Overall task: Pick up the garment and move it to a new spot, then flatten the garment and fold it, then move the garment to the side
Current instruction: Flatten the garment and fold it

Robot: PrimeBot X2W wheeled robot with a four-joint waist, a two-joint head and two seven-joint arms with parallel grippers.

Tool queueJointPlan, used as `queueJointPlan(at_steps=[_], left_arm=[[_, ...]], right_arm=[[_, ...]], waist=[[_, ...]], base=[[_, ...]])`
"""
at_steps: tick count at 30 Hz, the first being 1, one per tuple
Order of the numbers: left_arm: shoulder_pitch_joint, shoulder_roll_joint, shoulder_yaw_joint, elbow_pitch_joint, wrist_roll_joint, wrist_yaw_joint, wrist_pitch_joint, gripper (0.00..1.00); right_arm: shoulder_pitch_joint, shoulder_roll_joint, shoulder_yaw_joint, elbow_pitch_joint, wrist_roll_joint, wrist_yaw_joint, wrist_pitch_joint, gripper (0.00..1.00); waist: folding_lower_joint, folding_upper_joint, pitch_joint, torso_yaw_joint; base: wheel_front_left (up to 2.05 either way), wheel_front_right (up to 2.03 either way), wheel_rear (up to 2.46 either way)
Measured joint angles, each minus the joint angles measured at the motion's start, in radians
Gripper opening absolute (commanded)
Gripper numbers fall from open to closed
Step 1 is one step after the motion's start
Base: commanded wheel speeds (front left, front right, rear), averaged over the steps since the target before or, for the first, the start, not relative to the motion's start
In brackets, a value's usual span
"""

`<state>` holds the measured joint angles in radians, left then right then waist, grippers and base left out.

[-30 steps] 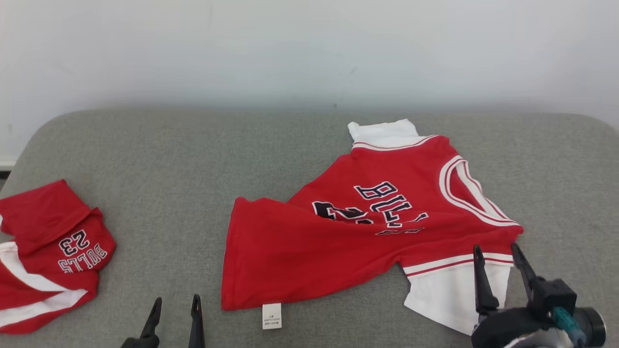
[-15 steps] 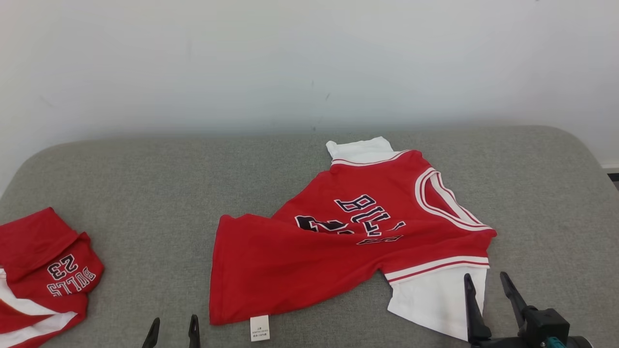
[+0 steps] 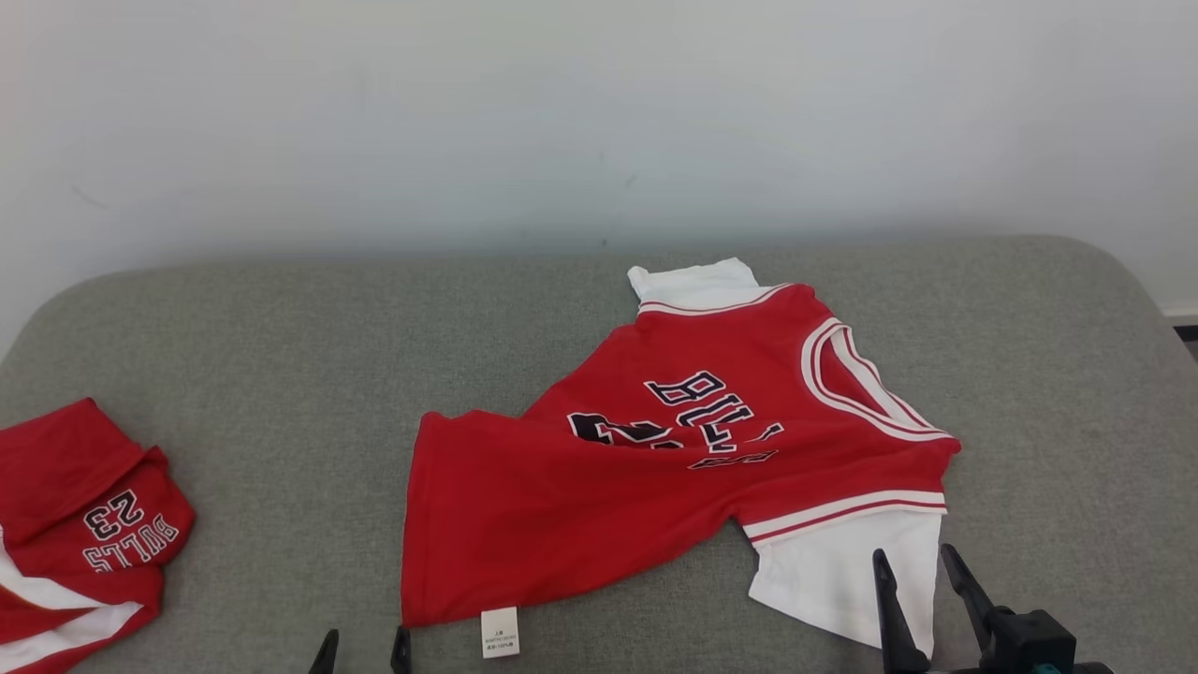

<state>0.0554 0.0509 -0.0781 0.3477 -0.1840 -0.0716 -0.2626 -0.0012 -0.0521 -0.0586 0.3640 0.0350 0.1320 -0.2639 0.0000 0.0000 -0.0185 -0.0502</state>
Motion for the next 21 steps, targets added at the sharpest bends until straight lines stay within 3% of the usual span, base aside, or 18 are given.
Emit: queueJointPlan(at_steps=[9,21], left_arm=[[-0.052,0.0,-0.041,0.056,-0.044,-0.006,0.0,1.0],[-0.149,0.0,-0.009,0.136,-0.061,0.001,0.0,1.0]], right_arm=[[-0.002,0.0,0.008,0.033,-0.026,0.0,0.0,1.0],[-0.025,0.0,-0.004,0.041,-0.03,0.0,0.0,1.0]], waist=[[0.0,0.0,0.052,-0.014],[0.0001,0.0,0.158,-0.054]], base=[[0.0,0.0,0.0],[0.0,0.0,0.0]])
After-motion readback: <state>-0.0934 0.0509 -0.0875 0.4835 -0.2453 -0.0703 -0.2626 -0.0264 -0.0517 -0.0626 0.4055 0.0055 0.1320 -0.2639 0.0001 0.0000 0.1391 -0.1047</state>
